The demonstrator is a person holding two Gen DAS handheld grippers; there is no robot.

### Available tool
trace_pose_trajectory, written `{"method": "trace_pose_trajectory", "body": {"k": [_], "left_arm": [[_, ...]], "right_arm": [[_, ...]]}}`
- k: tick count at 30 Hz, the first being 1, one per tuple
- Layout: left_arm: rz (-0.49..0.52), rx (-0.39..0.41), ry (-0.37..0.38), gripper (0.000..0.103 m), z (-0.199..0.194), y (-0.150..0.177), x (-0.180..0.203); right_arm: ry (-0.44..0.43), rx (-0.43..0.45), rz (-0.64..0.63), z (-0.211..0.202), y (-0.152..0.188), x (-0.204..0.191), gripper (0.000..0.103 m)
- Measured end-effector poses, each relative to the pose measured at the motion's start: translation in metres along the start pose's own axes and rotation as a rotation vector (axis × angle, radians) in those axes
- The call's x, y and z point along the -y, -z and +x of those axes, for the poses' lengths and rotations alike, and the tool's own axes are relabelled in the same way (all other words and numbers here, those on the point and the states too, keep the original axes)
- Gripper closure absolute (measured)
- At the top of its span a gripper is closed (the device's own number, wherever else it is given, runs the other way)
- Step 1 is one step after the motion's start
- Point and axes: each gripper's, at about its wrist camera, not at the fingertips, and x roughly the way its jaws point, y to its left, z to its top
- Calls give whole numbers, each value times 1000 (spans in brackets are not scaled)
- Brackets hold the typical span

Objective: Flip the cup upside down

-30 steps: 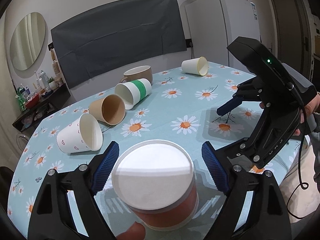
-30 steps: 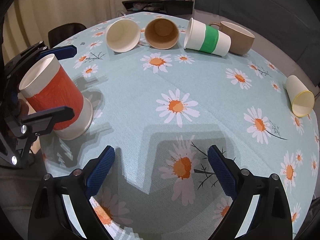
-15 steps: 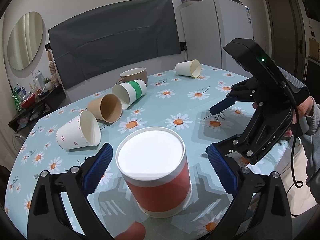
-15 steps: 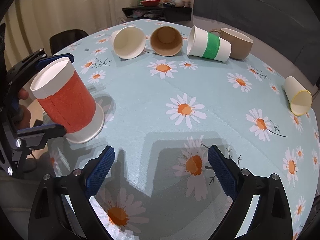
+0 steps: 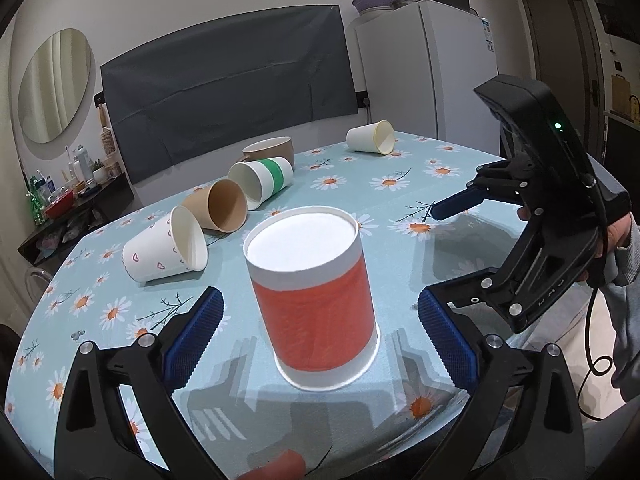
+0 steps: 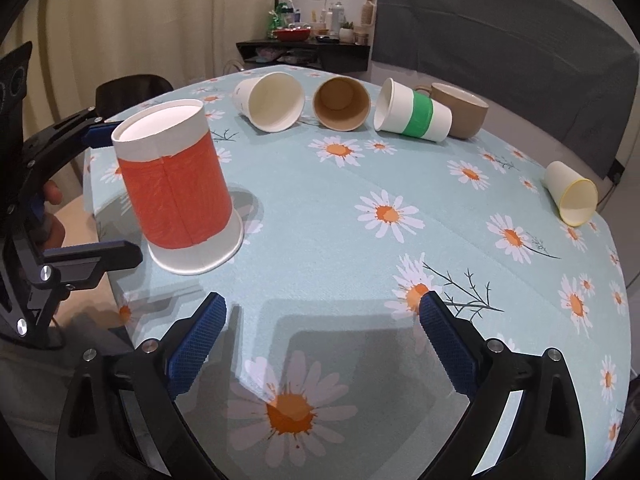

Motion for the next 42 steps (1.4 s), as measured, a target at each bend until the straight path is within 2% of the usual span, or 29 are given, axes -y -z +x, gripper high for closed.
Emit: {"method": "trace_pose_trajectory", "body": {"k": [4, 9, 16, 26, 42], "left_arm": [[-25, 1, 6, 7, -3, 9, -1], [-48, -11, -10, 7, -6, 21, -3], [-86, -16, -25, 7, -12, 33, -10], [-126, 5, -31, 7, -20, 37, -21], [-150, -9, -37, 6, -18, 40, -30]], "right_arm": [[78, 81, 39, -14, 10, -18, 9], [142, 177, 166, -33, 26, -33, 8], [179, 265, 345, -55, 42, -39, 8], [205, 251, 378, -58, 49, -50, 8], [237, 240, 334, -56, 47, -61, 8]]}}
